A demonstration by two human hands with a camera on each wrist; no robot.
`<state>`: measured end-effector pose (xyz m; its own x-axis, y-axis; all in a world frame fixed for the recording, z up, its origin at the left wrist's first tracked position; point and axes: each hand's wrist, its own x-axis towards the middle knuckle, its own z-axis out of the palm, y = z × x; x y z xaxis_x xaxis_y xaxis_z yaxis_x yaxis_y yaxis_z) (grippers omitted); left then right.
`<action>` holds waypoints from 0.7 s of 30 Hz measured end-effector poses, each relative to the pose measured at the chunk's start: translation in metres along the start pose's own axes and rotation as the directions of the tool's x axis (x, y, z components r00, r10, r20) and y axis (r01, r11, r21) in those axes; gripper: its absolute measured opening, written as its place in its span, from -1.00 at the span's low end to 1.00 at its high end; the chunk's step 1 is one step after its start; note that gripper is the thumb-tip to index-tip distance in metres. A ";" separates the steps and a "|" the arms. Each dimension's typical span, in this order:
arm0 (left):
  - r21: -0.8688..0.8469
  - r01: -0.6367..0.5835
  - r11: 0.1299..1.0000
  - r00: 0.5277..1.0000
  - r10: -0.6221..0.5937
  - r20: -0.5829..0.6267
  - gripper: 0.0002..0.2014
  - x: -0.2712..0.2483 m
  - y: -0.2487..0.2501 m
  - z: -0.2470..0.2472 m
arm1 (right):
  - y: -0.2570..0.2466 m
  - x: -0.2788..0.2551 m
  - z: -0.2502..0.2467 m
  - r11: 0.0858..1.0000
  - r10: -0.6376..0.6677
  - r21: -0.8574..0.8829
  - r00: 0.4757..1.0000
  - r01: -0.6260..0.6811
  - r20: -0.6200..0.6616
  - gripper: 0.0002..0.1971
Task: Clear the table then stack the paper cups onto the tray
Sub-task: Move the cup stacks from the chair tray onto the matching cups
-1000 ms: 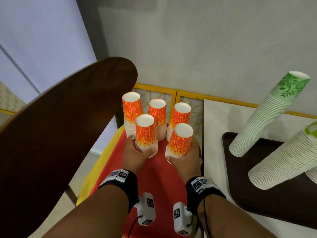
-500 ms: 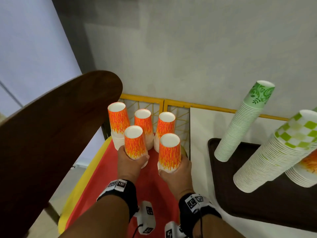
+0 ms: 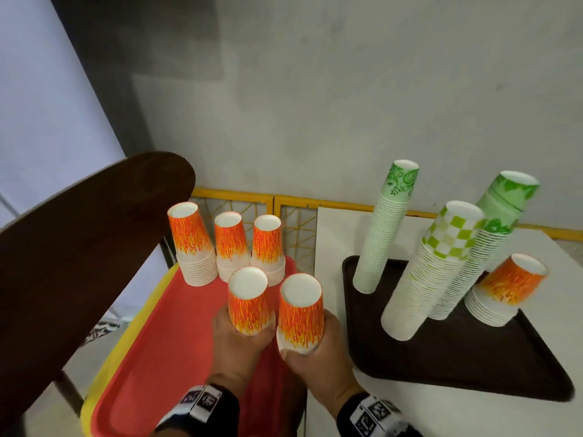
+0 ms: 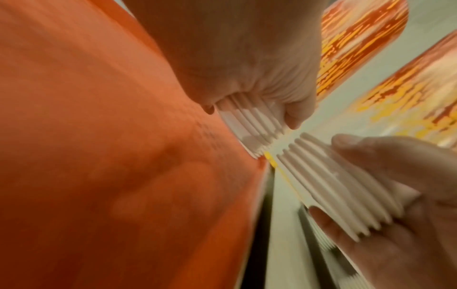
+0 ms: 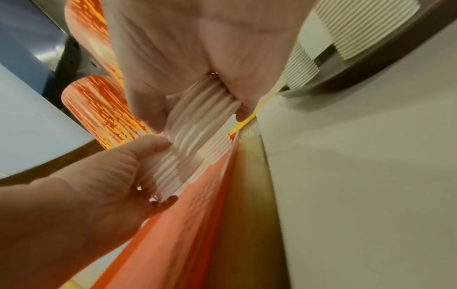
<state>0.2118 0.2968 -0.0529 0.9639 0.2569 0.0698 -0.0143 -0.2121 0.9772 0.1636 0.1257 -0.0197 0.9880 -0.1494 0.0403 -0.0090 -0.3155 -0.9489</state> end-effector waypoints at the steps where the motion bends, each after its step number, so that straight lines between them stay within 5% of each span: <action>1: -0.041 -0.037 0.998 0.999 0.038 0.023 -0.50 -0.016 0.019 0.006 | -0.001 -0.008 -0.015 0.999 -0.018 0.031 1.000 0.018 0.001 -0.20; 5: -0.197 -0.160 0.967 0.972 0.189 0.137 -0.63 -0.074 0.082 0.052 | 0.005 -0.039 -0.089 0.992 -0.067 0.104 0.997 0.070 -0.026 -0.12; 9: -0.140 -0.288 0.947 0.934 0.310 0.179 -0.46 -0.114 0.128 0.124 | 0.005 -0.063 -0.188 0.987 -0.111 0.108 0.990 0.120 -0.087 -0.09; 12: -0.196 -0.261 0.945 0.935 0.298 0.191 -0.23 -0.142 0.159 0.185 | 0.004 -0.065 -0.263 0.982 -0.142 0.094 0.967 0.164 -0.211 -0.09; 21: -0.244 -0.269 0.932 0.916 0.326 0.235 -0.15 -0.176 0.222 0.287 | 0.006 0.043 -0.403 0.982 -0.166 -0.009 0.828 0.191 -0.535 -0.15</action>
<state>0.1150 -0.0664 0.0938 0.9405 -0.0553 0.3354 -0.3376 -0.0370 0.9406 0.1440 -0.2603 0.1028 0.7374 -0.5723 0.3587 0.1785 -0.3471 -0.9207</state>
